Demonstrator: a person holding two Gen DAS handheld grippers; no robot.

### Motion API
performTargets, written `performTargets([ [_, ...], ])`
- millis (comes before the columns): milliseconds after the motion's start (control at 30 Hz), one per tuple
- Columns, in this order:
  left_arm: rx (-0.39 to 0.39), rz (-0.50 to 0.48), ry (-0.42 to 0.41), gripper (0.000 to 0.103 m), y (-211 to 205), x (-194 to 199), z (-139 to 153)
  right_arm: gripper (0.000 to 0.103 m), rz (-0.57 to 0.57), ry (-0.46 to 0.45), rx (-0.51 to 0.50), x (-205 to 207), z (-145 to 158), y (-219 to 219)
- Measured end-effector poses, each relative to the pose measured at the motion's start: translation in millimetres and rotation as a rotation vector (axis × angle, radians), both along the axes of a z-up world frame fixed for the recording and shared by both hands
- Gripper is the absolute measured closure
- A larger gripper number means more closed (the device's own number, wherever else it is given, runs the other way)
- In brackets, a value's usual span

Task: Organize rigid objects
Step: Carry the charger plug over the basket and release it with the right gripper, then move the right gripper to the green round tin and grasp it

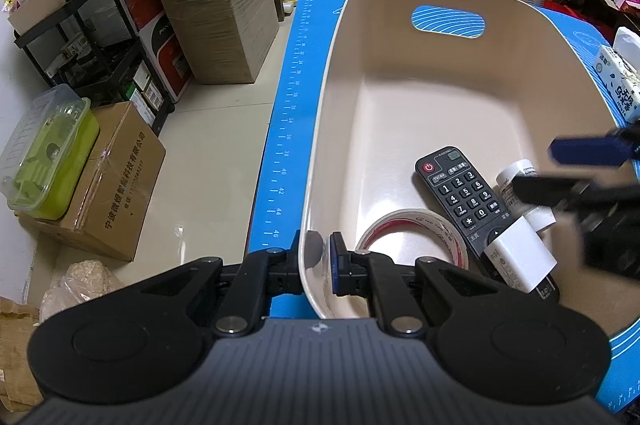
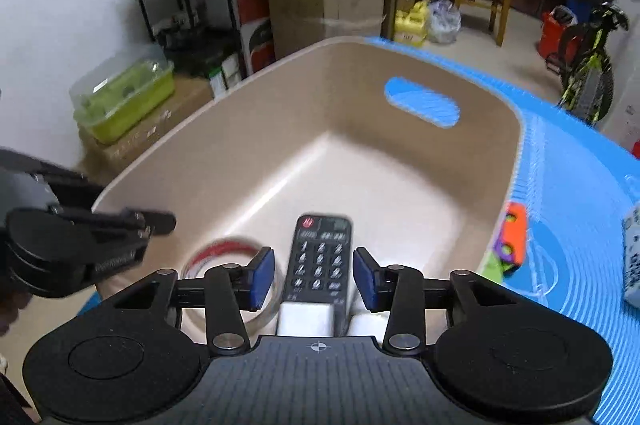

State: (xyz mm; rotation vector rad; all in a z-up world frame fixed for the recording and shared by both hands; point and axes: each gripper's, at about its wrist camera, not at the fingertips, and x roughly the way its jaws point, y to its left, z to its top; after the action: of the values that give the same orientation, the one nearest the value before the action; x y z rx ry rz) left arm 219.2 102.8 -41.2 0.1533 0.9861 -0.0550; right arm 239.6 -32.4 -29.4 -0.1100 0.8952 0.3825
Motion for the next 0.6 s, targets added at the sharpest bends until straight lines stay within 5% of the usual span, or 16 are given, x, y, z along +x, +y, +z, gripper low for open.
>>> performTargets([
  [600,-0.008,-0.002,0.000,0.090,-1.9,0.9,0.6,0.043,-0.221,-0.203,0.060,-0.3,45.9,-104.2],
])
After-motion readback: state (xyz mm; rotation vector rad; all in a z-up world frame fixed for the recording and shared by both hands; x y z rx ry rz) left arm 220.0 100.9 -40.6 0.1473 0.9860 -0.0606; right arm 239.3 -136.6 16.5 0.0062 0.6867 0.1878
